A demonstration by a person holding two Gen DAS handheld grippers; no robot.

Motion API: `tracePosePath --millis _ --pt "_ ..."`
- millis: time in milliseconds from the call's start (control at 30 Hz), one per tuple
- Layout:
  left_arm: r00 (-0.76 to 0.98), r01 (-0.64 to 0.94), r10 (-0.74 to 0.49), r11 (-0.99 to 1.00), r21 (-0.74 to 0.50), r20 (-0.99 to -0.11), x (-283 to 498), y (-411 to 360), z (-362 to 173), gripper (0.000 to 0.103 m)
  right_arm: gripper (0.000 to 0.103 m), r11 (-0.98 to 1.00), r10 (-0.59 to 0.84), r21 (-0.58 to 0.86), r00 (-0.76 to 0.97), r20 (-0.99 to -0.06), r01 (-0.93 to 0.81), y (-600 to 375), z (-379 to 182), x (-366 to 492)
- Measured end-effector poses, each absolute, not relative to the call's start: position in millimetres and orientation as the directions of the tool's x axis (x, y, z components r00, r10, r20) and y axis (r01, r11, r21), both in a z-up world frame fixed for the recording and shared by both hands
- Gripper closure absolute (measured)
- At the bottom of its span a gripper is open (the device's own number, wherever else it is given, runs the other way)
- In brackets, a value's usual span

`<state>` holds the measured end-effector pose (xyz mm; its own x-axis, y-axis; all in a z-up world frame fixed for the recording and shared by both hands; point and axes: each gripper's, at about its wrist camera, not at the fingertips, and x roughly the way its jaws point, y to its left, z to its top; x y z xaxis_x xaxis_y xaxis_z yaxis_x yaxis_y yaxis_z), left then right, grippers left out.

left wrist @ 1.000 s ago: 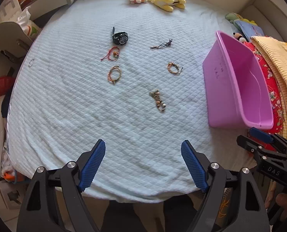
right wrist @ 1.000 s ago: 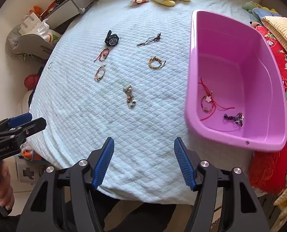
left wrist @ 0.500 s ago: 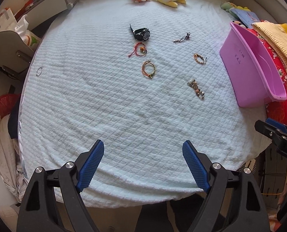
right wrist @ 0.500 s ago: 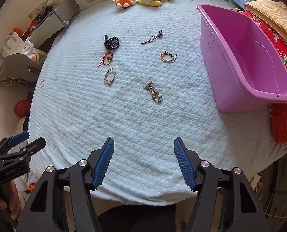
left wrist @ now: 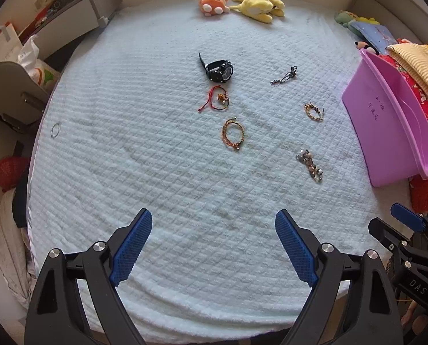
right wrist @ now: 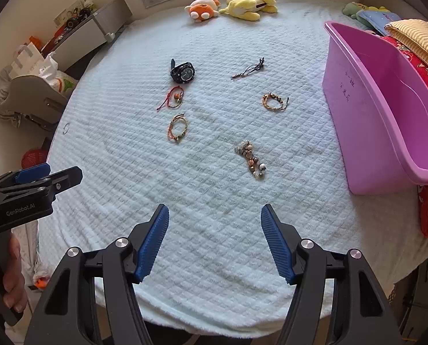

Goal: Organize jewelry
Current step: 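Move the left tool to the braided orange-green bracelet while the right tool approaches the beaded charm keychain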

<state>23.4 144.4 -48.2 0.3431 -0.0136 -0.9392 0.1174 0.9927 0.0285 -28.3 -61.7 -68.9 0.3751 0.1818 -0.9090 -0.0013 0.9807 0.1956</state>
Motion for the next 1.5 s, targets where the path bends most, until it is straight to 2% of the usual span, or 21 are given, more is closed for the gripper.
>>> tracePosePath --millis 300,467,567,767,967,1500 --pt "0.370 0.240 -0.092 0.971 -0.001 -0.924 74 141 -89 0.015 0.039 0.968 0.073 0.165 0.417 -0.906 0.190 -58 -105 -1" --pt "0.353 0.245 -0.134 0.968 -0.047 -0.926 94 140 -126 0.015 0.039 0.953 0.042 0.164 0.427 -0.903 0.254 -64 -135 5" --pt "0.369 0.237 -0.149 0.970 -0.062 -0.917 100 137 -149 0.015 0.039 0.956 0.011 0.139 0.445 -0.895 0.257 -70 -155 9" --pt "0.451 0.234 -0.125 0.972 -0.018 -0.884 109 129 -190 0.015 0.039 0.962 -0.032 0.099 0.467 -0.884 0.254 -83 -201 24" --pt "0.464 0.234 -0.126 0.972 -0.016 -0.877 122 124 -222 0.015 0.039 0.954 -0.029 0.122 0.487 -0.873 0.275 -92 -237 44" --pt "0.477 0.246 -0.132 0.969 -0.012 -0.869 148 110 -255 0.015 0.039 0.960 -0.075 0.077 0.513 -0.855 0.268 -87 -269 64"
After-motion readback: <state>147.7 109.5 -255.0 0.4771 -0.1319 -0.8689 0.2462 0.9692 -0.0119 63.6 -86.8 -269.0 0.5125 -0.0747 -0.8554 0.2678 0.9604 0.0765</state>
